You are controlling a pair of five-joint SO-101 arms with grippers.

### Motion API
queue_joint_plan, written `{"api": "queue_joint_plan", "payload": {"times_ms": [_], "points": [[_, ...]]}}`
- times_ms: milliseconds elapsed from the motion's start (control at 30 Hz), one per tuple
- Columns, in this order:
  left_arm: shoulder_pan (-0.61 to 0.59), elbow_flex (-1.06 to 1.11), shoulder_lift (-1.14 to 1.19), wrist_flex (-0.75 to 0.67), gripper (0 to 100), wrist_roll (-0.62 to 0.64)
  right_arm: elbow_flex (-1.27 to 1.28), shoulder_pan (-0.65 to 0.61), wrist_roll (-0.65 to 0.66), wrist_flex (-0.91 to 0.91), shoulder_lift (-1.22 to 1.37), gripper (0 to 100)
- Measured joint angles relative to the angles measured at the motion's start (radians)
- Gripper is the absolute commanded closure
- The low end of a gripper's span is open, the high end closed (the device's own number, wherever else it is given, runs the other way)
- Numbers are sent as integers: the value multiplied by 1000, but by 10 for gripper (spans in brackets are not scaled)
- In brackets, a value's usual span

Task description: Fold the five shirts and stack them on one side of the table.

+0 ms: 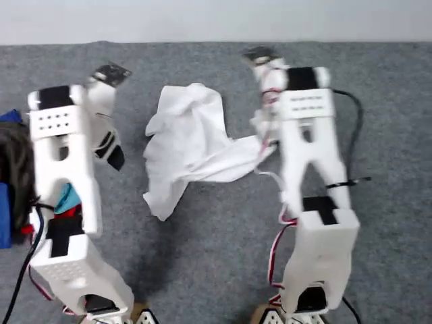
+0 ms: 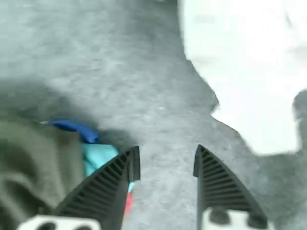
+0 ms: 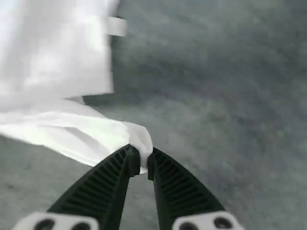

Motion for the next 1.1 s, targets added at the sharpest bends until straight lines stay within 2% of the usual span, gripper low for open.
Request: {"api": "queue_joint_plan", "payload": {"times_ms": [200, 400, 533, 700, 833, 1100], "points": [[110, 81, 0, -2, 812, -12, 0, 187, 0, 0, 0, 989], [244, 149, 0, -3, 809, -26, 0, 295, 34, 0, 0, 989], [318, 206, 0, -15, 808, -34, 0, 330, 37, 0, 0, 989], [376, 327, 0, -112, 793, -75, 0, 362, 37, 0, 2, 989], [400, 404, 0, -183, 752, -80, 0, 365, 37, 0, 2, 989], [425, 445, 38, -296, 754, -80, 0, 365, 37, 0, 2, 989]]}}
